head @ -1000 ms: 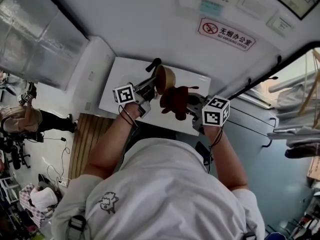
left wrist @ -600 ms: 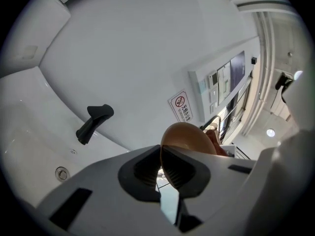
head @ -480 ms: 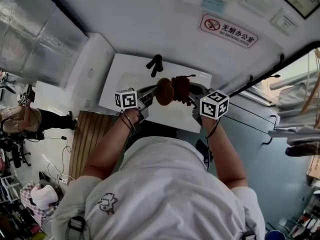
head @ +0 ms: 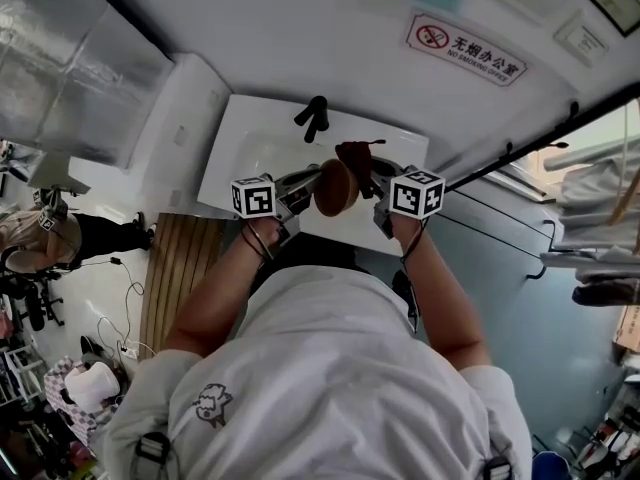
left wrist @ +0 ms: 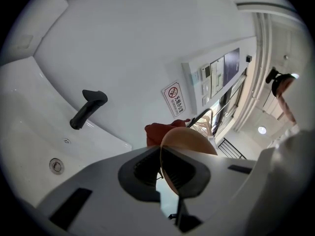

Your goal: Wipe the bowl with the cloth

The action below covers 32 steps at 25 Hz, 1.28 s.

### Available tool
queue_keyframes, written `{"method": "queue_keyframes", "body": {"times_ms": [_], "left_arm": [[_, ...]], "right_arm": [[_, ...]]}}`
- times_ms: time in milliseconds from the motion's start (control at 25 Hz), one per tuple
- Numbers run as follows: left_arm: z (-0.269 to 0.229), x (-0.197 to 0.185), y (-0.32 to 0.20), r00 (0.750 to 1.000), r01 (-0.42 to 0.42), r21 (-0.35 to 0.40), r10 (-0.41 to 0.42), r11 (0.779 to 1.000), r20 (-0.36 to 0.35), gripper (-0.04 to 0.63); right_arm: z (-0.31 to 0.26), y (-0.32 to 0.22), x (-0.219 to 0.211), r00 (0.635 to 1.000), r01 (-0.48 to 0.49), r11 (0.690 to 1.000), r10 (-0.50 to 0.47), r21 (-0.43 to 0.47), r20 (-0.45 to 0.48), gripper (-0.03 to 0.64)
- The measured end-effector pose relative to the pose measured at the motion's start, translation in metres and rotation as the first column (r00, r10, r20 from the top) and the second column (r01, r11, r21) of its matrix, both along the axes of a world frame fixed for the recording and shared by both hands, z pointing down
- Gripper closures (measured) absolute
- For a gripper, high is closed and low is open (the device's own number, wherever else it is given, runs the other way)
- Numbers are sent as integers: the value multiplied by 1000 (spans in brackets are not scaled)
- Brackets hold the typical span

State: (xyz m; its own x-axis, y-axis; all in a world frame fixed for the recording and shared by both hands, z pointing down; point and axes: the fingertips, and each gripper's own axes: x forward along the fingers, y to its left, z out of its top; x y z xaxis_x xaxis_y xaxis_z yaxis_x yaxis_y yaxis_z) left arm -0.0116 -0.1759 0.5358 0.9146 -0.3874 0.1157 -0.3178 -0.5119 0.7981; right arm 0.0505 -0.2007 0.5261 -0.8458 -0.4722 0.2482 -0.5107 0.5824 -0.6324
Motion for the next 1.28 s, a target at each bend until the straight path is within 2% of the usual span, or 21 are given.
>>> {"method": "queue_keyframes", "body": {"times_ms": [200, 280, 440, 640, 840, 1040, 1120, 1280], "left_arm": [[-1, -11, -10, 996, 54, -39, -57, 998, -73, 572], [1, -16, -16, 994, 81, -36, -83, 996, -68, 572], [12, -26, -22, 995, 102, -36, -102, 994, 3, 571], [37, -52, -31, 981, 163, -37, -157, 986, 115, 566], [47, -66, -34, 972, 165, -34, -156, 986, 175, 565], [56, -83, -40, 951, 169, -16, -159, 985, 267, 572], [59, -88, -41, 944, 170, -14, -159, 985, 291, 572], [68, -94, -40, 928, 160, -18, -144, 987, 345, 572]], "right_arm": [[23, 13, -18, 998, 15, 997, -11, -75, 59, 563], [30, 21, -29, 997, 32, 995, -26, -96, 68, 563], [39, 32, -41, 996, 46, 989, -35, -137, 87, 563], [40, 47, -50, 991, 94, 982, -76, -166, 107, 563], [35, 55, -49, 987, 114, 979, -93, -166, 133, 563], [21, 51, -37, 987, 81, 987, -61, -136, 150, 563], [16, 48, -30, 990, 55, 992, -40, -112, 132, 563], [23, 41, -13, 999, -5, 997, 8, -73, 32, 563]]}}
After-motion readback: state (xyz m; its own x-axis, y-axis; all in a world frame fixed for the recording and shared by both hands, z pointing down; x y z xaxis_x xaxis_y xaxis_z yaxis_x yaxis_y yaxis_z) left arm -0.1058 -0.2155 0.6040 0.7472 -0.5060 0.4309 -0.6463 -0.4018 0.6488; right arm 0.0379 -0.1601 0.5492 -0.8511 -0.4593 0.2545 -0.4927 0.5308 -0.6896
